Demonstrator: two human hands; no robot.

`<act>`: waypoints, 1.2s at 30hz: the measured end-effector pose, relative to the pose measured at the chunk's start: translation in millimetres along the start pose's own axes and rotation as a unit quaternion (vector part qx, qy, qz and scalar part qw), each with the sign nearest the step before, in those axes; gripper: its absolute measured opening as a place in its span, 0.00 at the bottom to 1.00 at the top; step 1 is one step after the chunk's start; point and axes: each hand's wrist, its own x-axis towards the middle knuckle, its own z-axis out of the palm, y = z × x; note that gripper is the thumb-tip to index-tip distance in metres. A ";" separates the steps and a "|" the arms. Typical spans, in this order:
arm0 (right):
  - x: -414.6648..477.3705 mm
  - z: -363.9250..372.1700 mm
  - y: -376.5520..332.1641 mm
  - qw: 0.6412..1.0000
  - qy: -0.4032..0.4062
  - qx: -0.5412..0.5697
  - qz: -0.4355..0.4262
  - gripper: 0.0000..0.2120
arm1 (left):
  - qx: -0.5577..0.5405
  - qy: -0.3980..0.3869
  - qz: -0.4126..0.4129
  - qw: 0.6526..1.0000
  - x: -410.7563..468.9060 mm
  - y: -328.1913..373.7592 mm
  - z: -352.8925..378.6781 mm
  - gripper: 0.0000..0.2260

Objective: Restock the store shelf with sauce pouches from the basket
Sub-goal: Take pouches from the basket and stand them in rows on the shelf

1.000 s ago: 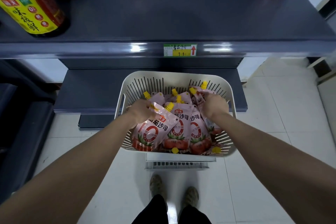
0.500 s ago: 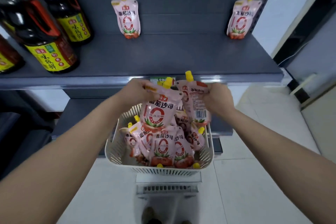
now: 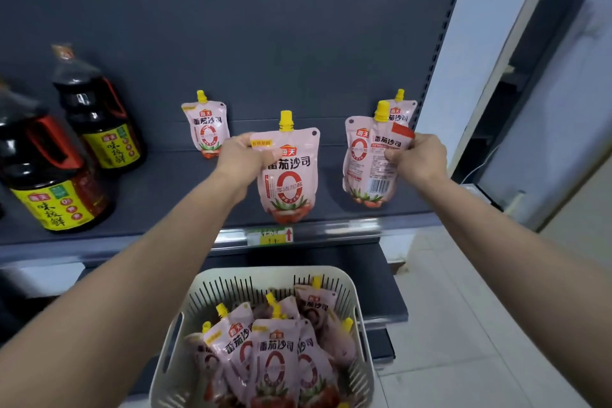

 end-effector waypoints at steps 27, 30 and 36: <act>256.9 120.7 44.7 0.993 -0.106 0.038 -0.026 0.11 | 0.015 0.103 0.000 0.995 240.6 -29.3 95.5 0.09; 265.1 128.4 53.3 0.993 -0.112 0.036 -0.026 0.11 | 0.003 0.101 -0.004 0.995 254.0 -37.6 100.9 0.10; 278.9 137.5 58.5 0.993 -0.114 0.042 -0.014 0.11 | -0.016 0.084 0.006 0.996 277.3 -45.6 109.0 0.10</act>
